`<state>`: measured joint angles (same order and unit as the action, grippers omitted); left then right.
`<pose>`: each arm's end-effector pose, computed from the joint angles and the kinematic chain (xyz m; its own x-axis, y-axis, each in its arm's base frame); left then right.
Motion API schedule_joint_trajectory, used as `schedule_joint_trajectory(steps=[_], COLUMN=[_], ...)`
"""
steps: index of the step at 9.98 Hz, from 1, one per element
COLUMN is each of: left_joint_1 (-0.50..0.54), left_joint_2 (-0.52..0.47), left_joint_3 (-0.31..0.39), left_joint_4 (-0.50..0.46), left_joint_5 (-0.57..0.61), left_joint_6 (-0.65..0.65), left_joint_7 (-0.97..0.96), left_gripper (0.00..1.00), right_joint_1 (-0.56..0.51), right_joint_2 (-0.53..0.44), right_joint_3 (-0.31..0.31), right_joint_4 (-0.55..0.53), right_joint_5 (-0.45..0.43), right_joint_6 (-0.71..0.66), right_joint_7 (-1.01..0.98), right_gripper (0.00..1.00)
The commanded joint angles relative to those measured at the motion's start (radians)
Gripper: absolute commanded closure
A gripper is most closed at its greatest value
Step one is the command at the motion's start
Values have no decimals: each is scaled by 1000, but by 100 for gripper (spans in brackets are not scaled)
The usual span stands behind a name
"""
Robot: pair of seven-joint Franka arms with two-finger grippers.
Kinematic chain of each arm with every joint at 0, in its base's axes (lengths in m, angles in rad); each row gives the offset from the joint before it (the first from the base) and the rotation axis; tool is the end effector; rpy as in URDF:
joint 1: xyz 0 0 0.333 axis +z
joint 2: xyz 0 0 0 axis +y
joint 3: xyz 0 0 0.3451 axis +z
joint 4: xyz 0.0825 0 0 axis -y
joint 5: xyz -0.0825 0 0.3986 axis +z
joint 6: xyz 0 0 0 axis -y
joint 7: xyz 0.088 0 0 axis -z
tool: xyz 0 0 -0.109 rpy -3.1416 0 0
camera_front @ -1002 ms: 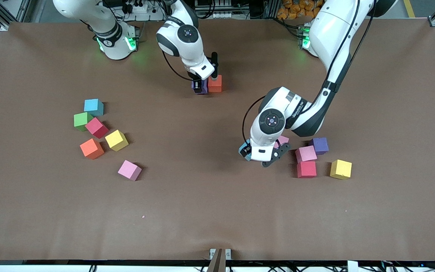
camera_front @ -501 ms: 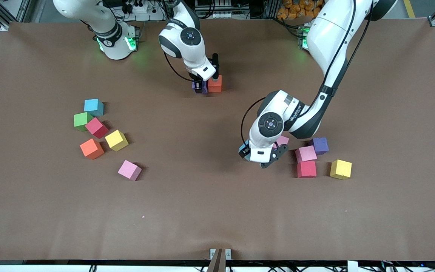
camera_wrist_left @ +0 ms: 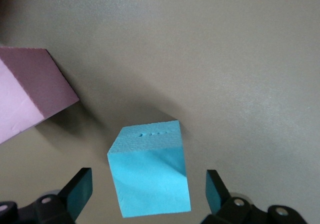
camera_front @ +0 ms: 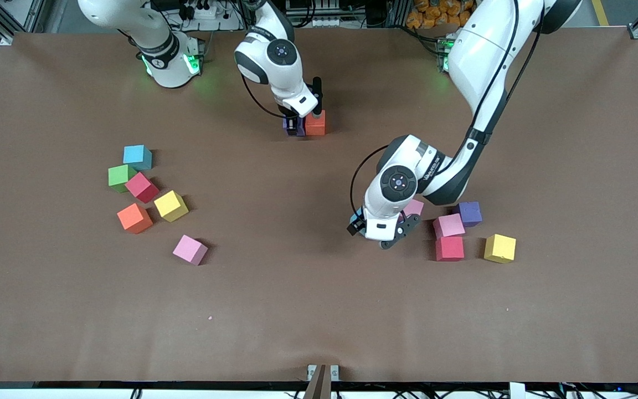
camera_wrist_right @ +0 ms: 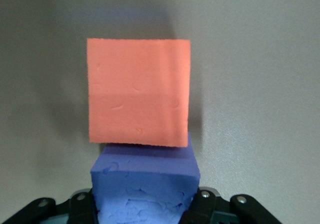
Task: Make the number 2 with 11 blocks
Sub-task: 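Release the blue cube beside the orange cube with the right gripper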
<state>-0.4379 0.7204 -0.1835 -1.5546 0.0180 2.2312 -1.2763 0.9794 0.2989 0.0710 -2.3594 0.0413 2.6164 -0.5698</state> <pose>0.6067 -0.4077 0.2368 0.7686 0.6298 -0.1119 0.6337 -0.7736 -0.0015 0.2596 0.4531 0.2117 -0.0109 0.9998 -0.0140 0.9983 0.0101 -0.0565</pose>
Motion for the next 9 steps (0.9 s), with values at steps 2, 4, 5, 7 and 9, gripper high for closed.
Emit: schedule_joint_trajectory(steps=[2, 4, 5, 7, 9], left_joint_1=[-10, -10, -10, -10, -2], left_joint_2=[28, 37, 37, 47, 36], left_joint_3=[10, 10, 10, 10, 10], left_joint_4=[5, 5, 5, 5, 8], left_joint_5=[-9, -12, -10, -16, -15], left_joint_6=[11, 11, 11, 11, 11], left_joint_7=[-5, -5, -5, -2, -2], left_gripper=[0, 0, 0, 15, 25], right_joint_1=[19, 19, 19, 27, 27], right_joint_2=[12, 22, 25, 39, 45], right_joint_3=[-7, -7, -7, -8, -8], right_joint_4=[16, 16, 16, 26, 37], right_joint_5=[14, 14, 14, 14, 14], right_joint_6=[-16, -6, -3, -1, -3], right_joint_7=[22, 24, 39, 64, 71], right_gripper=[75, 75, 74, 66, 19])
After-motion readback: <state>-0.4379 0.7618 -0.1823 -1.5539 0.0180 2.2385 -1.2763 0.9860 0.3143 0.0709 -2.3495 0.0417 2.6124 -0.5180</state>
